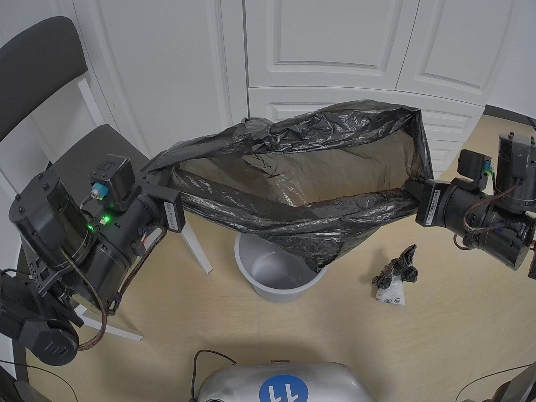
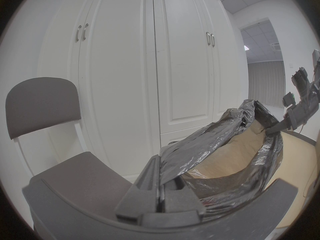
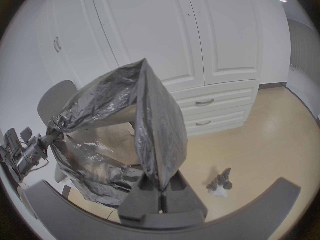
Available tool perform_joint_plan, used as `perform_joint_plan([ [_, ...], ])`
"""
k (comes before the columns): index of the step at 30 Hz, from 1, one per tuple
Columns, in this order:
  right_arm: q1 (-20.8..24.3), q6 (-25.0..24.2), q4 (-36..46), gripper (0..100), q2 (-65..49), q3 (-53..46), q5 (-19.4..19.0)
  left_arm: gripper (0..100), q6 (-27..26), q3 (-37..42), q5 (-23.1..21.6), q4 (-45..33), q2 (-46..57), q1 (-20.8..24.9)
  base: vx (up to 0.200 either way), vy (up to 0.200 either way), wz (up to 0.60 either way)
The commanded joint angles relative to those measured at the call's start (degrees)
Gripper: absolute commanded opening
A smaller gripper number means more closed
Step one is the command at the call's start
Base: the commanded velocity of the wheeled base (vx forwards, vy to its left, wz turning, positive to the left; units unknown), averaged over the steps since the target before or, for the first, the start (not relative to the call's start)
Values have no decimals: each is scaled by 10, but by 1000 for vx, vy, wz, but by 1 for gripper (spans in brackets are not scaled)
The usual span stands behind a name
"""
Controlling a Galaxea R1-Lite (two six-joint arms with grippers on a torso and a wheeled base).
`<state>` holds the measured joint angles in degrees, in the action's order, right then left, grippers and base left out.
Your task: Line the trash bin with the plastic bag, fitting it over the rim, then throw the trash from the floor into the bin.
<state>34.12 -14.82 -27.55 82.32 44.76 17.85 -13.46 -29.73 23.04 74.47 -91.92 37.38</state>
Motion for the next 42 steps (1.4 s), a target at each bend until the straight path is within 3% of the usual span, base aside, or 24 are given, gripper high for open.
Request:
perform_joint_plan([
  [1,23,14,-40,0,3,-26,-1,0,7,-1,-12,14,-20,16,0,0,0],
  [8,65,20,-121,0,22,-60,-1,0,14,-1,-19,60,-47,28,0,0,0],
  [16,55,52,-145,0,25,-87,-3,0,12,5,-16,60,-51,24,0,0,0],
  [28,62,54,-416,0,155,-92,-2,0,-10,12,-11,66,-30,24,0,0,0],
  [42,74,49,-428,0,190,-90,-7,0,-28,35,-12,60,-27,23,0,0,0],
])
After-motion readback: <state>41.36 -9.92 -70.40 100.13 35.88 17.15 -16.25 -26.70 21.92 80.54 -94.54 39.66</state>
